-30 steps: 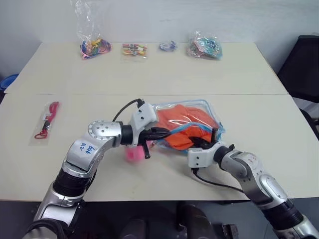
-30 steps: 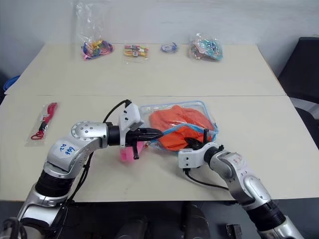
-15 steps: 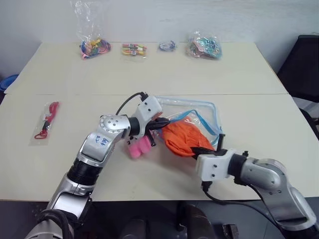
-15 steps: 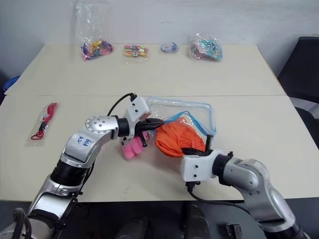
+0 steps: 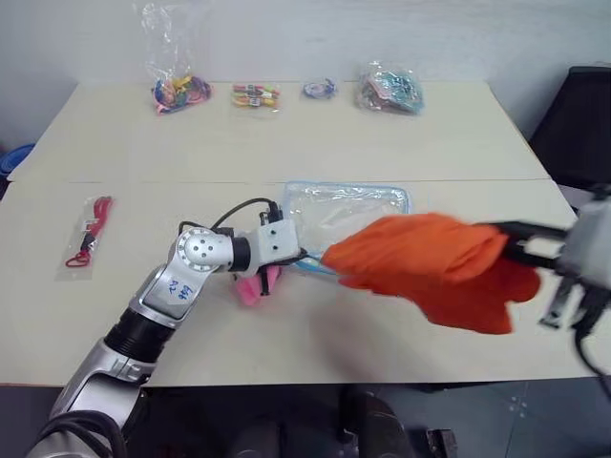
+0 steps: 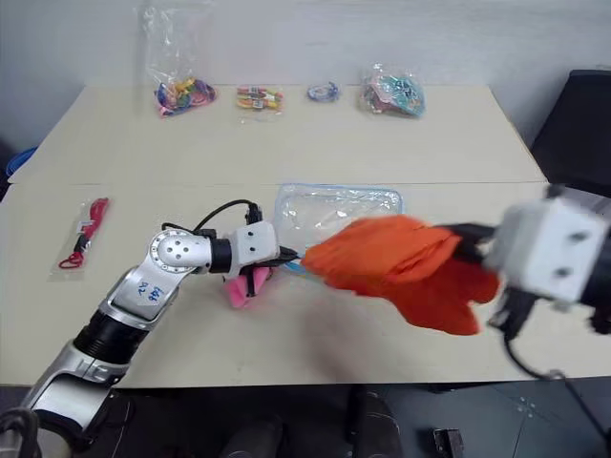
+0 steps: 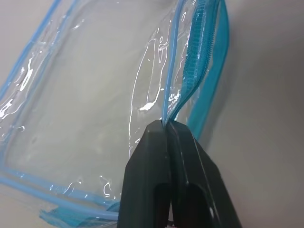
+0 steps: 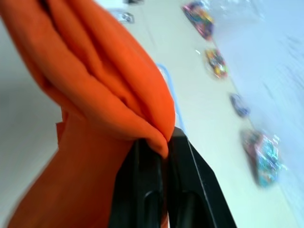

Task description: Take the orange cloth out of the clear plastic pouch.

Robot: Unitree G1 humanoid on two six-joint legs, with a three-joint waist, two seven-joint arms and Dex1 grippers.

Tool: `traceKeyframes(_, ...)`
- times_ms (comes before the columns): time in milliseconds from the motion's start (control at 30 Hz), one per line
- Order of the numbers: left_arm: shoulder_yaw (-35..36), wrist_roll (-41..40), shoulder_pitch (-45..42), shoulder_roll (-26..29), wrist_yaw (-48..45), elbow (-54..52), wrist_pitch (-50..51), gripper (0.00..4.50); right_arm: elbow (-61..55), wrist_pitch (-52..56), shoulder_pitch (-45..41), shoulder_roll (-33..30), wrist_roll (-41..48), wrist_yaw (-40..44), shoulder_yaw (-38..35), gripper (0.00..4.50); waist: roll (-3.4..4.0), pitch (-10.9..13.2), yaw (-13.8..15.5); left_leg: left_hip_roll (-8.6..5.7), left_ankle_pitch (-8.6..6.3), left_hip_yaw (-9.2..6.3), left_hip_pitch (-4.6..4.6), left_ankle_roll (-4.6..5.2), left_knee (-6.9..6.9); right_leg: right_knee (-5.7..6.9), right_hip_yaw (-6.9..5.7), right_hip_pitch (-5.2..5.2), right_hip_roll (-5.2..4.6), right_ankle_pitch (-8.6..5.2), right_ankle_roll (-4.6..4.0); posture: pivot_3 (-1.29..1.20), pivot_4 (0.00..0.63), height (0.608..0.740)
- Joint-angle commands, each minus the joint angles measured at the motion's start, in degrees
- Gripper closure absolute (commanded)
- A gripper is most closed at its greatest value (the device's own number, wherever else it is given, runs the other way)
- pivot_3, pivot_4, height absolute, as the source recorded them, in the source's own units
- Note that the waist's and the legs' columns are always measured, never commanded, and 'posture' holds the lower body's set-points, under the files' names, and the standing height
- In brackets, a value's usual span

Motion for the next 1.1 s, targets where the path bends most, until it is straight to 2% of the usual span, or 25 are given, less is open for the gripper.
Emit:
traceKeyframes(33, 1.1, -1.0, 1.4, 2.6, -4.7, -1.0, -1.9, 3.27, 11.7, -11.4, 4.6, -3.0, -11.6, 0.7, -3.6, 4.50, -0.02, 0.0, 0.0, -0.02, 0.00, 0.03, -0.01, 0.02, 0.00, 0.00, 0.00, 0.00, -0.02, 0.00, 0.00, 0.00, 0.150, 0.740)
traceKeyframes(133, 2.1, -2.4, 1.3, 4.1, -8.0, -1.8, -1.8, 2.26, 21.9, -30.7, 8.2, -3.6, -23.9, -3.9, -1.5, 4.50, -0.01, 0.0, 0.0, -0.06, 0.01, 0.14, 0.02, 0.06, -0.03, 0.00, 0.03, 0.00, -0.03, 0.01, 0.02, 0.00, 0.150, 0.740)
traceKeyframes(200, 4.3, -6.1, 0.6, 4.4, -10.3, -2.8, 1.6, 1.66, 28.1, -46.1, 9.3, -2.2, -32.6, -12.2, 0.6, 4.50, 0.01, 0.0, -0.2, -0.06, 0.01, 0.24, 0.08, 0.06, -0.08, 0.01, 0.06, 0.00, -0.04, 0.01, 0.03, 0.00, 0.150, 0.740)
traceKeyframes(233, 5.9, -9.0, -0.1, 4.8, -11.8, -3.4, 5.2, 1.37, 31.3, -54.7, 11.1, -0.7, -39.3, -19.2, 1.8, 4.50, 0.01, 0.0, -0.2, -0.05, 0.02, 0.27, 0.11, 0.05, -0.11, 0.01, 0.06, -0.01, -0.04, 0.01, 0.03, 0.00, 0.150, 0.740)
traceKeyframes(300, 8.2, -12.7, -1.2, 5.2, -13.6, -4.1, 10.1, 1.37, 36.1, -64.3, 13.5, 2.0, -46.6, -28.4, 3.9, 4.50, -0.01, 0.0, -0.3, 0.00, 0.04, 0.30, 0.16, 0.00, -0.16, 0.02, 0.06, -0.01, -0.01, 0.01, 0.02, 0.00, 0.150, 0.740)
traceKeyframes(400, 11.3, -17.4, -2.9, 5.7, -15.1, -4.7, 15.9, 1.37, 41.3, -68.2, 17.7, 8.5, -51.7, -36.7, 8.9, 4.50, 0.00, 0.0, -0.3, 0.02, 0.07, 0.34, 0.17, -0.04, -0.17, 0.01, 0.08, -0.01, 0.02, 0.01, 0.02, 0.00, 0.150, 0.740)
traceKeyframes(533, 14.8, -23.0, -4.8, 6.0, -17.2, -5.6, 20.5, 1.37, 47.1, -66.7, 21.0, 14.1, -52.7, -39.7, 16.6, 4.50, 0.10, 0.0, -0.3, -0.02, 0.07, 0.32, 0.15, -0.05, -0.15, 0.00, 0.15, 0.00, 0.00, 0.01, 0.03, 0.00, 0.150, 0.740)
traceKeyframes(733, 16.7, -29.1, -6.8, 8.8, -23.3, -7.2, 23.8, 1.37, 49.5, -67.2, 22.4, 13.3, -52.9, -42.2, 20.7, 4.50, 0.14, 0.0, -1.6, 0.05, 0.11, 0.38, 0.25, -0.13, -0.21, 0.01, 0.35, 0.00, 0.11, 0.00, 0.01, 0.00, 0.150, 0.740)
traceKeyframes(767, 16.6, -29.3, -7.1, 9.1, -24.0, -7.0, 23.4, 1.34, 48.9, -66.2, 22.5, 13.1, -51.3, -41.2, 20.2, 4.09, 0.14, 0.0, -1.6, 0.06, 0.12, 0.38, 0.25, -0.16, -0.25, 0.01, 0.47, 0.00, 0.12, -0.01, 0.00, 0.00, 0.150, 0.740)
traceKeyframes(867, 16.3, -29.3, -8.7, 9.2, -25.3, -5.6, 22.2, 1.34, 45.6, -64.1, 24.1, 12.1, -47.5, -38.3, 18.4, 3.45, 0.14, 0.0, -1.5, 0.05, 0.13, 0.36, 0.25, -0.18, -0.24, 0.01, 0.74, 0.00, 0.14, -0.02, -0.01, 0.00, 0.150, 0.740)
traceKeyframes(967, 16.1, -28.9, -9.8, 9.2, -26.8, -3.7, 20.5, 1.34, 40.3, -60.2, 26.5, 12.3, -43.3, -35.7, 16.1, 2.41, 0.14, 0.0, -1.5, 0.03, 0.13, 0.36, 0.25, -0.18, -0.24, -0.01, 0.81, 0.00, 0.15, -0.02, -0.01, 0.00, 0.150, 0.740)
traceKeyframes(1100, 16.0, -27.8, -11.1, 9.3, -29.1, -0.2, 16.7, 1.34, 27.0, -46.4, 33.0, 15.7, -32.6, -29.5, 9.6, 1.01, 0.15, 0.0, -1.4, 0.06, 0.12, 0.39, 0.26, -0.19, -0.24, -0.01, 0.86, 0.00, 0.21, -0.02, -0.01, 0.00, 0.150, 0.740)
